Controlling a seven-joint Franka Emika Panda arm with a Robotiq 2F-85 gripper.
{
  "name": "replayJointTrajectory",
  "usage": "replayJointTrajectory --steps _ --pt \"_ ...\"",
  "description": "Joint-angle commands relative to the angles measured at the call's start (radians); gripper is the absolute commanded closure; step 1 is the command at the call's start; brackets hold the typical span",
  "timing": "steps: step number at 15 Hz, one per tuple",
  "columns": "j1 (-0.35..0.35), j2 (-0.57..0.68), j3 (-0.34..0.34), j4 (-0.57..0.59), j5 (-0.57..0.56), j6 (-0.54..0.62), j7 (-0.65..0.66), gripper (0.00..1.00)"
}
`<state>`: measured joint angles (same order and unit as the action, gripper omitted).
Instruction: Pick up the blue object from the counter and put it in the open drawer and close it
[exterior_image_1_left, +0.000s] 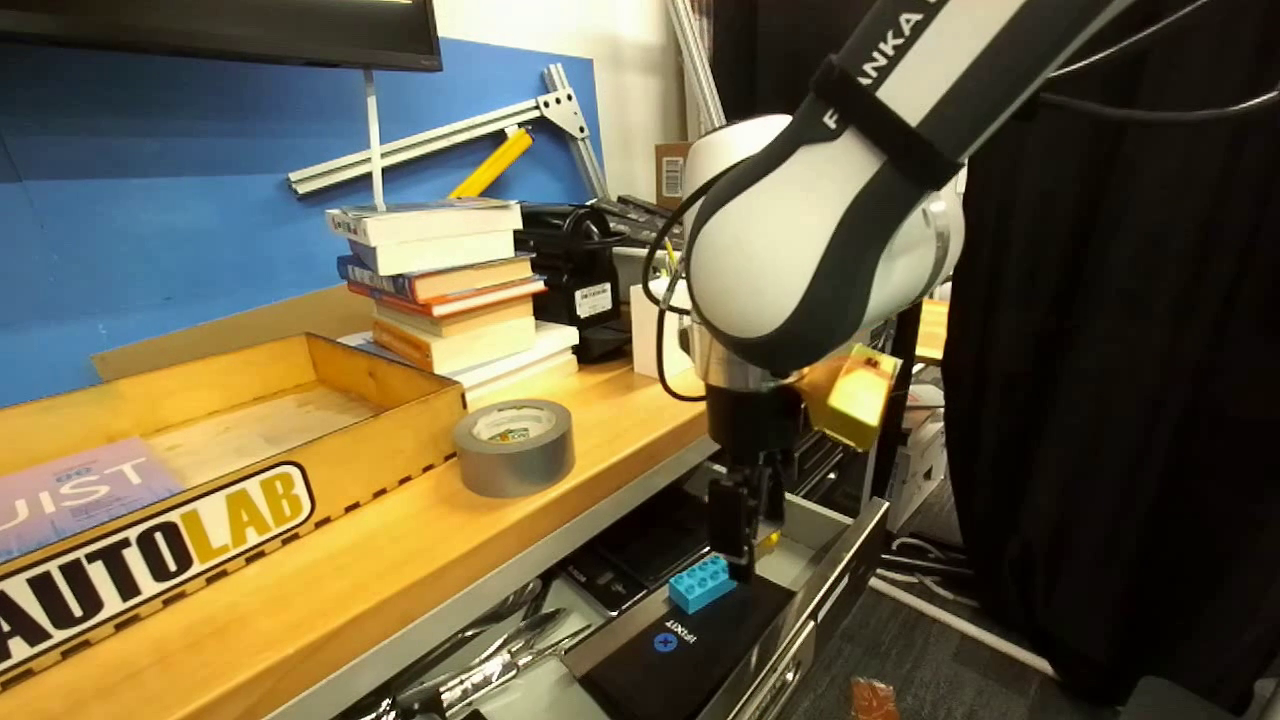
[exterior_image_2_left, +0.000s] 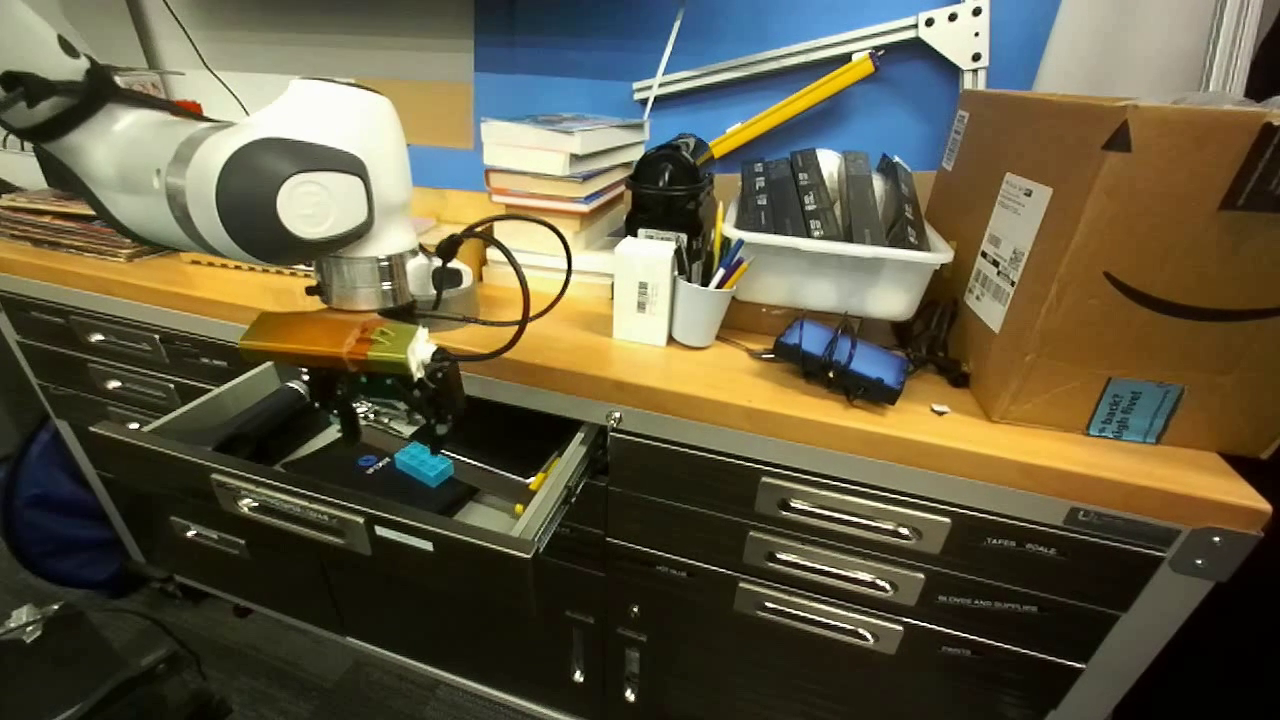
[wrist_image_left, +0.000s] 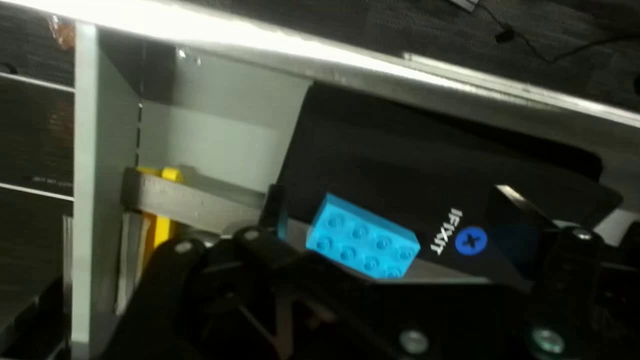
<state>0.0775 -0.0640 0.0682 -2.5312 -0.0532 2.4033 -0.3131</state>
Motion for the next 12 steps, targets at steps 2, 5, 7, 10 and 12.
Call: replayJointTrajectory --steps 2,5,7,10,12 --pt "-0.040 -0.058 -0.036 -0.091 -0.098 -0.067 0.010 0.00" --pt "-0.059 -0.031 -0.056 -0.109 -0.120 -0.079 -0.004 0.00" --pt "-0.071 0.006 -0.062 -0.110 -0.153 -0.072 0.035 0.00" --pt "-0.084 0.089 -0.064 -0.081 -0.227 -0.061 0.132 0.00" --pt "-0.082 0.140 -0.065 -0.059 -0.247 -0.031 0.194 0.00"
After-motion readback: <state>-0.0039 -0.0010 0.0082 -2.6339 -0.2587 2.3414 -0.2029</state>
